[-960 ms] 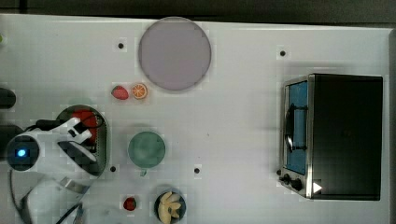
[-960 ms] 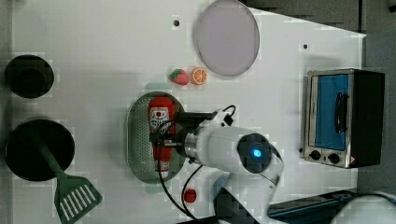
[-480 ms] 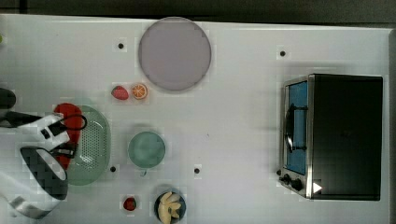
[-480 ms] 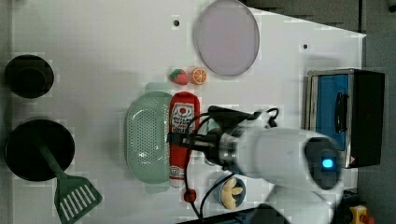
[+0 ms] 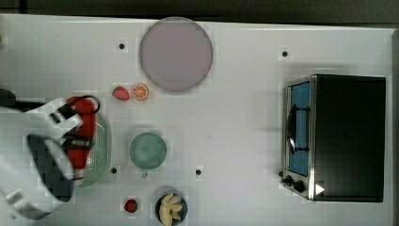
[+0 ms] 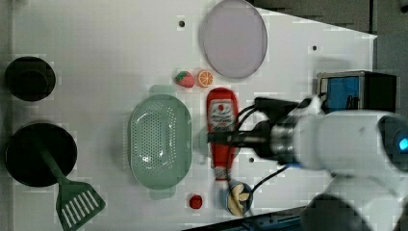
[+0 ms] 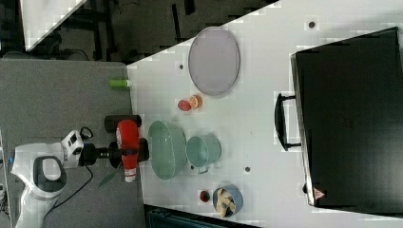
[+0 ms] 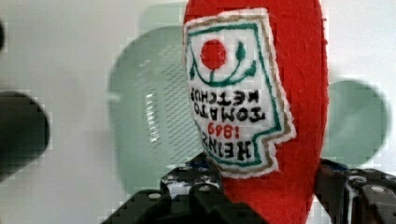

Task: Pick ketchup from strainer and place it on the table

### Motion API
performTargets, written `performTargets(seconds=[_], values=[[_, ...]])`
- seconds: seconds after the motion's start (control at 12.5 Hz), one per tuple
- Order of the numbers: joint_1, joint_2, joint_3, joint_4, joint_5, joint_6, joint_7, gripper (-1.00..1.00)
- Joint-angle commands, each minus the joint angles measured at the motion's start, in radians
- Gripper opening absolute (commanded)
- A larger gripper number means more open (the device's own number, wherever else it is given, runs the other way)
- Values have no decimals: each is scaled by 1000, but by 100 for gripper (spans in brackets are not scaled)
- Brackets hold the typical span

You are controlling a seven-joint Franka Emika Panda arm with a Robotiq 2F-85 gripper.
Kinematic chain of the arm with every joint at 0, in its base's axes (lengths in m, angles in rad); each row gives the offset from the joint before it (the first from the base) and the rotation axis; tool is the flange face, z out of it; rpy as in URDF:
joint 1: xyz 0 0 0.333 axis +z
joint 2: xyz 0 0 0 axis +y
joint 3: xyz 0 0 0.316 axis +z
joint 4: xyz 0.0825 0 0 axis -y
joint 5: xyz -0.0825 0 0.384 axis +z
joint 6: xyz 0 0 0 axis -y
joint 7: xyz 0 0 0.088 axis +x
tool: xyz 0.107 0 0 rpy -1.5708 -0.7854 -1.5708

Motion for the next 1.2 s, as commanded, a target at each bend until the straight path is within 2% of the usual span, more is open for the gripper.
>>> performTargets(seconds=[0.08,0.64,0.88,1.2], values=[[-112,-66,-77,32,11,-16,-212,13],[-185,-107,-344,28,11,-24,-600,13],[-191,-104,-440,-7,11,-22,-613,13],[-192,-98,-486,-145,11,55,-613,13]])
